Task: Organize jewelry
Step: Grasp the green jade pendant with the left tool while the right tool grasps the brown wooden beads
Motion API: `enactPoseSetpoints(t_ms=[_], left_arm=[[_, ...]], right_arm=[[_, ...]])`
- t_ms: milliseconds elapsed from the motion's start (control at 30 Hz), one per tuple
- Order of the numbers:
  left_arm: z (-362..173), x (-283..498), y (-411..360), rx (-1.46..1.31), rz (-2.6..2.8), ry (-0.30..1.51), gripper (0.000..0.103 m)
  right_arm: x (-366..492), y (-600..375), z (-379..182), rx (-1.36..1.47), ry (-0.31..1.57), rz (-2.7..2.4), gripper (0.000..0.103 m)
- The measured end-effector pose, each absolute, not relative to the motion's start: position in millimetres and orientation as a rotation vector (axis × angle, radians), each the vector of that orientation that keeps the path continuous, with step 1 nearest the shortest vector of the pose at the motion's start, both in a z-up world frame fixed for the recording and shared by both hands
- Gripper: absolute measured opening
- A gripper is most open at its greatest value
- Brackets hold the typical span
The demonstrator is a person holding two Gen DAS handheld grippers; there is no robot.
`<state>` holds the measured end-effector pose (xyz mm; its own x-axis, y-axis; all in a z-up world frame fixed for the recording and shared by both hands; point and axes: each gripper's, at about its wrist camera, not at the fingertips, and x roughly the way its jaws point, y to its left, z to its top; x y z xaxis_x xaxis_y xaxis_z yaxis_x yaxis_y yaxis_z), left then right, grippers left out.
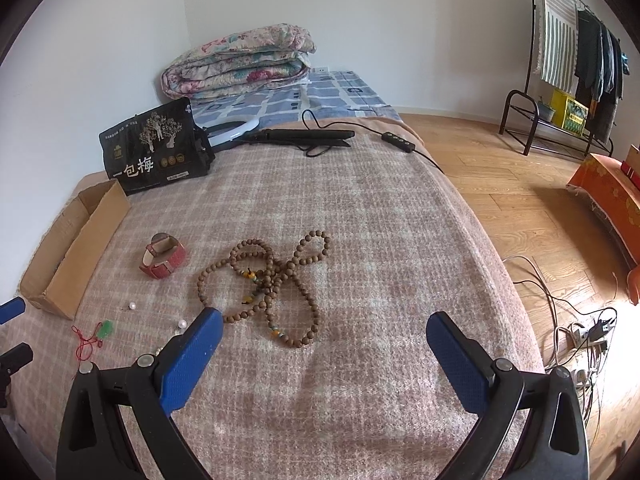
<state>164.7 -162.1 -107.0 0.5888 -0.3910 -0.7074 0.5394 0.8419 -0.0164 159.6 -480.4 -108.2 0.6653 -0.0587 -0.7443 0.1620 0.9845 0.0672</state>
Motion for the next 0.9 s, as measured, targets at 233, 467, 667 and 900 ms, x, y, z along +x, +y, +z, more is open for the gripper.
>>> enactPoseSetpoints(t_ms=[233,467,667,900], left_arm=[[-123.4,174.1,-174.9,0.221,-0.572,0.806,0.074],[-141.1,186.2,-187.4,0.225,-0.592,0.854,0.055],[-155.8,197.0,-195.4,0.236,-0.586,0.89,0.046],[-170.8,209.0,-199.5,0.239,-0.571,0.93,0.038]], right_arm=[[169.4,-479.9,-120.5,0.13,0.86,-0.087,0.103],[179.2,-476.4,-127.1,0.116,0.877,-0.053,0.102],[188.3,-471.8,-132.9,0.097,0.895,-0.011,0.1],[202.1,-462.5,-142.9,0.07,0.917,0.032,0.1]])
